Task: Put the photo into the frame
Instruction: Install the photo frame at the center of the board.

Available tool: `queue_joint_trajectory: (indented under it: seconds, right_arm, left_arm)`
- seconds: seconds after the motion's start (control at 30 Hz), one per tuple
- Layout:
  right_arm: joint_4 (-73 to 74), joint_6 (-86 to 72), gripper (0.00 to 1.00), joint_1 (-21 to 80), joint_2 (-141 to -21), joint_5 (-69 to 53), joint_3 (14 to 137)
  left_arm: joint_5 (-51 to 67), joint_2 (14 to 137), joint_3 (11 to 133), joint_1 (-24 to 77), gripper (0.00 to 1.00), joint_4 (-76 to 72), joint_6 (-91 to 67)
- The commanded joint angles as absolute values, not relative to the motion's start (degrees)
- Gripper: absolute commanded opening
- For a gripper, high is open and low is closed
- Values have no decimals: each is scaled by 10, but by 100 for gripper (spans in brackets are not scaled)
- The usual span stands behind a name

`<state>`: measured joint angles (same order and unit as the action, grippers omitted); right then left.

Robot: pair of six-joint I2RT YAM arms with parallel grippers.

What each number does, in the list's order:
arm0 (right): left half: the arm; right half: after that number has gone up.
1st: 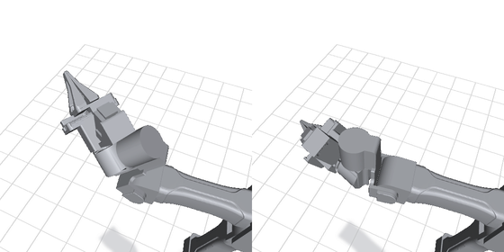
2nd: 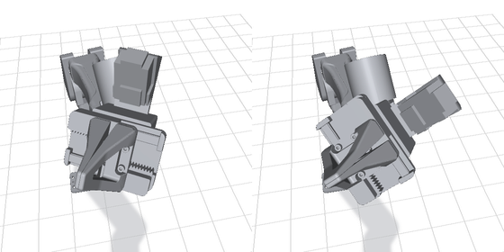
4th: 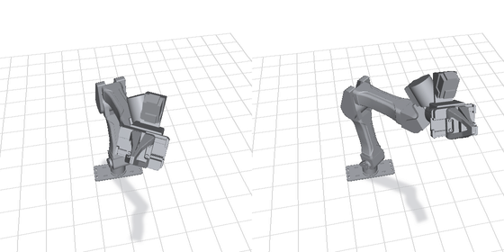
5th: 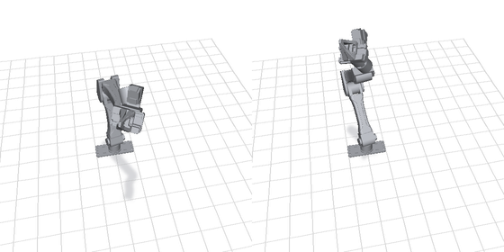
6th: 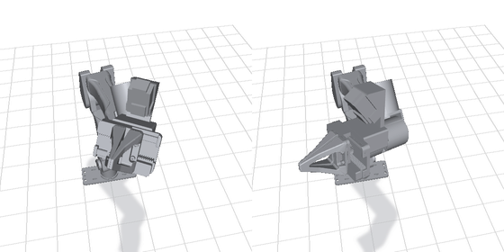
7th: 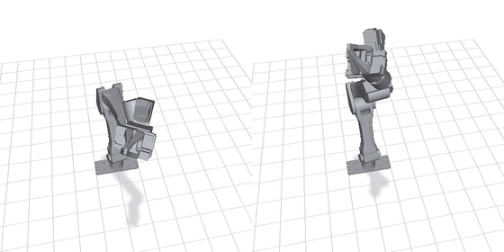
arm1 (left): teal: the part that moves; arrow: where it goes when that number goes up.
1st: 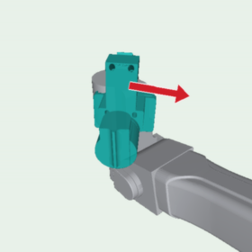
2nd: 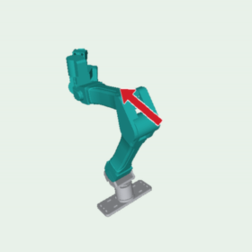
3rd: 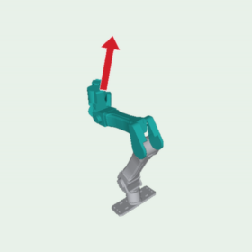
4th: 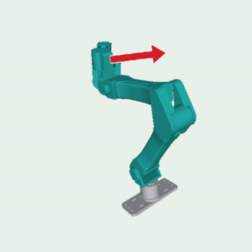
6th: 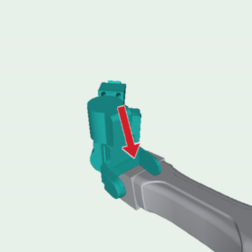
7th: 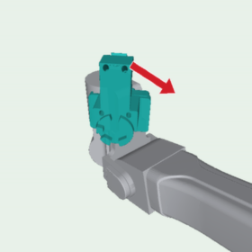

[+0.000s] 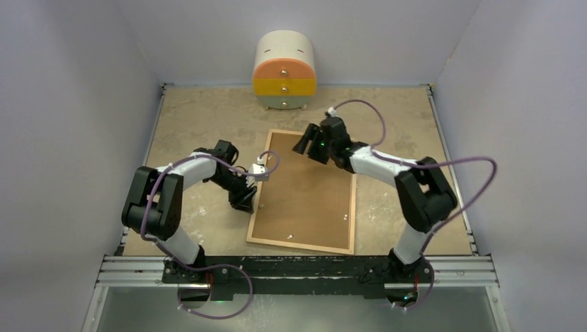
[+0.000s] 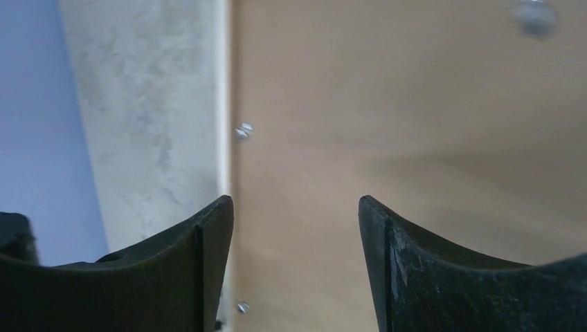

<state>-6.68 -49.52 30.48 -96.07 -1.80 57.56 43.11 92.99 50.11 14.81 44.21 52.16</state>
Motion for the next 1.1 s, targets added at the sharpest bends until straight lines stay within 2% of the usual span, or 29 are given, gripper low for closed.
queue_joint_trajectory:
  seconds: [0.0,0.17,0.3,0.57,1.07]
  right_arm:
    - [-95,-491,67,352,-1063,-79,692]
    - [-100,-514,60,386,-1139,-90,766]
    - [-100,-530,52,401,-1175,-89,800]
    - [-105,-544,48,407,-1208,-68,814]
    - [-118,-557,44,407,-1239,-75,821]
  left_arm:
    - [509,945,543,141,40,489,570]
    - [555,981,609,53,52,410,463]
    - [564,1030,638,45,53,350,379]
    - [549,1094,647,51,48,315,333]
    - [497,1110,624,82,40,302,329]
